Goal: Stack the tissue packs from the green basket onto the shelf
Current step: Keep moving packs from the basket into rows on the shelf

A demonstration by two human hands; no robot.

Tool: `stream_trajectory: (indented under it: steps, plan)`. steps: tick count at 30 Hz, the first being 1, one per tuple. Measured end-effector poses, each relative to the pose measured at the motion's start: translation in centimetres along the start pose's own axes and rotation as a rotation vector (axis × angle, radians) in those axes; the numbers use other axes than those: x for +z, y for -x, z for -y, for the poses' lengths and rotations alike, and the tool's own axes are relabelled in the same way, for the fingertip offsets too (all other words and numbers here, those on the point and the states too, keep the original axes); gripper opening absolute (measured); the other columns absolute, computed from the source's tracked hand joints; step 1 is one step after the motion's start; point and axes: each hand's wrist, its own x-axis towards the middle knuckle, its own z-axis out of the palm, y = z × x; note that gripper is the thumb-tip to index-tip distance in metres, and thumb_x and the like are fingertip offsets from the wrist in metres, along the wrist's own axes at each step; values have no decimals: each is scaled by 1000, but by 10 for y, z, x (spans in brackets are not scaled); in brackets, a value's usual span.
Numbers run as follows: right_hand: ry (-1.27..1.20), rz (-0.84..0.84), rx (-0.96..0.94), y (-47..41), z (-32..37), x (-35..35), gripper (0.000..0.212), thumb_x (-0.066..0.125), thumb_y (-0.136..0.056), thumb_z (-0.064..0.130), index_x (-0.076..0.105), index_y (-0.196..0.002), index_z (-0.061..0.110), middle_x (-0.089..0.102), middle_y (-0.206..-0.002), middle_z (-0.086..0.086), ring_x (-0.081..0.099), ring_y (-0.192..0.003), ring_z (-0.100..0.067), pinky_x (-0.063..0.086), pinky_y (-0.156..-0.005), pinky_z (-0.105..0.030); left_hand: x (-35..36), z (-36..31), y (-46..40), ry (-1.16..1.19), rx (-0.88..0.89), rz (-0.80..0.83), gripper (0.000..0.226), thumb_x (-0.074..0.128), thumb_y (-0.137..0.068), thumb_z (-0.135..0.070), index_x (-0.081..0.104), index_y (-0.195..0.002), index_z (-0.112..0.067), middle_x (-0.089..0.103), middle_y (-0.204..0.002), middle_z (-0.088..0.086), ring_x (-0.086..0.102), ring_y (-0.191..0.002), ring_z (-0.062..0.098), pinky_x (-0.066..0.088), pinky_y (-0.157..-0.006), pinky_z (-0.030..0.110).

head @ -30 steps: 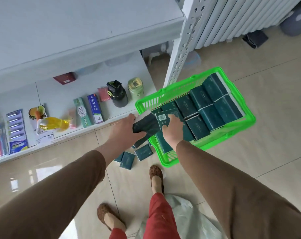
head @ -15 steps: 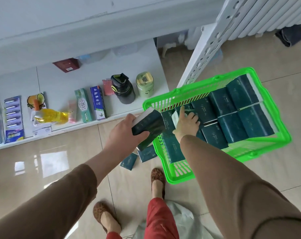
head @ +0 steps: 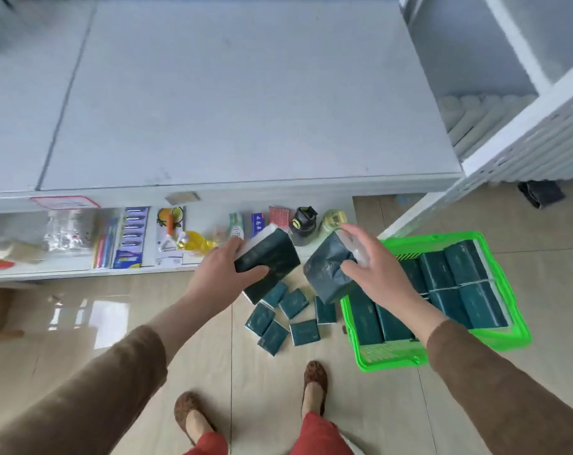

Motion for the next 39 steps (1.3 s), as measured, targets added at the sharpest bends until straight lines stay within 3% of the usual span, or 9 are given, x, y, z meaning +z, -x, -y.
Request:
stream_trajectory:
  steps: [2,6,10,13,19,23,27,30,39]
  plan:
    - [-42,15,-72,-7,65,15,53,57,-79,52,40,-129,59,55,-128,27,54,-94,11,42,-75,-23,-58,23,17,11,8,-45,38,71,-72,-61,45,-85,-35,58,-79,-11,56,-73,9,39,-56,30]
    - [-89,21,-204,-31,187,61,55,70,-82,57,43,-129,50,54,-135,26,56,-116,-2,47,-91,-30,-186,82,33,-15,84,-155,34,75,-73,-56,48,-87,-40,49,-90,-13,50,-79,6,34,-59,26]
    - [-120,-73,-273,-65,291,111,49,77,-78,47,46,-116,46,60,-110,27,57,-100,5,44,-74,-20,-303,134,28,-114,133,-266,40,78,-73,-47,57,-103,-32,47,-93,-11,51,-85,13,37,-66,30]
    - [-161,-119,-290,-91,349,143,47,79,-79,43,44,-110,42,61,-104,15,61,-94,-8,51,-74,-33,-371,163,14,-182,162,-321,40,77,-75,-43,58,-107,-28,50,-95,-8,50,-87,14,37,-67,30]
    - [-141,-208,-329,-161,421,190,59,83,-77,32,43,-119,25,59,-111,3,57,-98,-15,44,-73,-23,-478,217,-48,-408,154,-446,48,80,-75,-36,62,-116,-18,58,-101,0,45,-100,23,39,-80,35]
    - [-128,-143,-330,-215,453,224,71,83,-78,30,42,-136,21,59,-115,2,56,-105,-17,46,-89,-35,-530,253,-95,-494,96,-474,51,82,-74,-33,60,-118,-18,61,-109,4,43,-111,27,43,-88,41]
    - [-103,-81,-355,-266,484,257,48,81,-78,31,50,-115,29,62,-111,7,59,-99,-16,45,-77,-32,-564,284,-132,-564,40,-458,54,82,-75,-33,51,-119,-29,58,-106,-4,45,-112,23,51,-79,43]
    - [-111,-71,-408,-299,510,280,44,81,-77,27,48,-105,33,60,-106,9,57,-96,-13,40,-73,-27,-583,298,-160,-698,69,-470,54,82,-74,-36,52,-119,-29,64,-109,-3,52,-108,24,46,-87,41]
    - [-72,-155,-445,-361,554,349,47,77,-82,14,49,-114,35,40,-108,13,51,-102,-2,57,-82,-36,-622,330,-218,-826,151,-453,57,81,-76,-30,52,-123,-16,44,-119,0,43,-108,23,53,-79,37]
